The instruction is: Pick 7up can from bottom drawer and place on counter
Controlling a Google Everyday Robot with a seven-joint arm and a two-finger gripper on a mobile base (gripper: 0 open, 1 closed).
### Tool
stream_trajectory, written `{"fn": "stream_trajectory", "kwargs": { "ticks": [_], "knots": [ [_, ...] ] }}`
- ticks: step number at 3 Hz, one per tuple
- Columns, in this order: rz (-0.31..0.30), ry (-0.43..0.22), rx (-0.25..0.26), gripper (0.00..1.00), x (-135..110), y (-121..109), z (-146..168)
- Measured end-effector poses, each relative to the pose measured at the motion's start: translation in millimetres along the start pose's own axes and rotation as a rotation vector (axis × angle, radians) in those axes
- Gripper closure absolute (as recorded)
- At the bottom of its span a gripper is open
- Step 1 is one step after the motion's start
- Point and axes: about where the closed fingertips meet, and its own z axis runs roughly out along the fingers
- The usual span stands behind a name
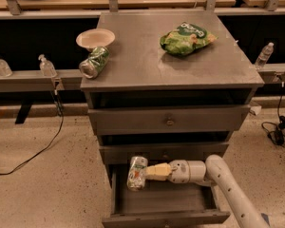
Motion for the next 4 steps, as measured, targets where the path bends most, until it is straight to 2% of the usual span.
{"fn": "stream_trajectory", "kwargs": {
  "ticks": [2,3,4],
  "knots": [
    [-0.004,-0.009,-0.071,1.00,22,-65,-5],
    [-0.050,-0.010,-0.088,1.00,41,-101,-12],
    [-0.078,-0.016,-0.092,1.00,52,-121,-14]
  ]
}}
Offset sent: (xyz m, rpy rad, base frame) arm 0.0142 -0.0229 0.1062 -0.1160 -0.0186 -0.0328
